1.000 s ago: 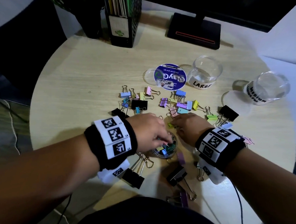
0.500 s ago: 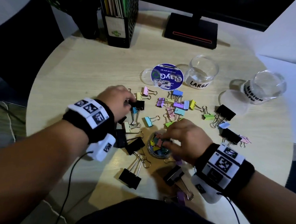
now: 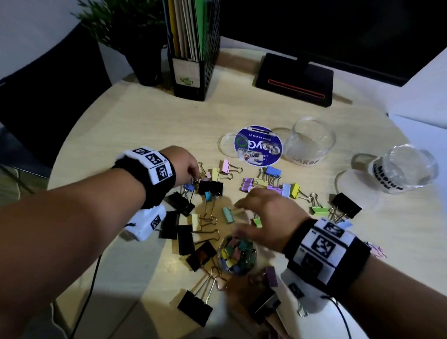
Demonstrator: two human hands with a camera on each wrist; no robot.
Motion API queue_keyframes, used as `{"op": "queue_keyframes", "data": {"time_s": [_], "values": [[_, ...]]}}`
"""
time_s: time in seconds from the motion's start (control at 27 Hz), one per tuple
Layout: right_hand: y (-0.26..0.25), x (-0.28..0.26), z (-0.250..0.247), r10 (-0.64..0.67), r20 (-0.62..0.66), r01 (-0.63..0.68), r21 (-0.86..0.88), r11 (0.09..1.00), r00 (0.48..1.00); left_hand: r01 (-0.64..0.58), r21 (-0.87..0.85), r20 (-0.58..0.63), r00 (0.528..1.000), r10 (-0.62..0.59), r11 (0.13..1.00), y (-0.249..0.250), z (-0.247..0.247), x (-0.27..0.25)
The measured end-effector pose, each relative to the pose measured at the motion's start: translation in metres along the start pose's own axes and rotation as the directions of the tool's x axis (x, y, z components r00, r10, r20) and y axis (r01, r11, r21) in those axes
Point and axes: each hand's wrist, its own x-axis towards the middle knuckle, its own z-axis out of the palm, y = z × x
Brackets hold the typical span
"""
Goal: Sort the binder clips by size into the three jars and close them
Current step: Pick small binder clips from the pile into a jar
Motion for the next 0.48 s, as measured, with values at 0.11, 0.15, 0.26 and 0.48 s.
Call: {"op": "queue_keyframes", "data": {"time_s": [0.11, 0.15, 0.26, 0.48], "values": [[0.018, 0.036, -0.017, 0.092, -0.037, -0.095, -0.088, 0.992, 0.995, -0.009, 0.001, 0.014, 1.0, 0.009, 1.0, 0.0, 0.003, -0.001], [0.022, 0.048, -0.02, 0.109, -0.024, -0.111, -0.106, 0.988, 0.994, -0.004, -0.001, 0.007, 1.0, 0.004, 1.0, -0.002, 0.002, -0.001], [0.021, 0.079, -0.02, 0.112, 0.04, -0.107, -0.122, 0.987, 0.993, 0.017, 0.05, 0.002, 1.0, -0.017, 0.999, -0.008, 0.004, -0.002], [-0.011, 0.121, -0.011, -0.039, 0.048, 0.046, -0.164, 0.985, 0.998, 0.043, 0.129, 0.018, 0.999, -0.046, 0.991, -0.006, 0.015, 0.001]]}}
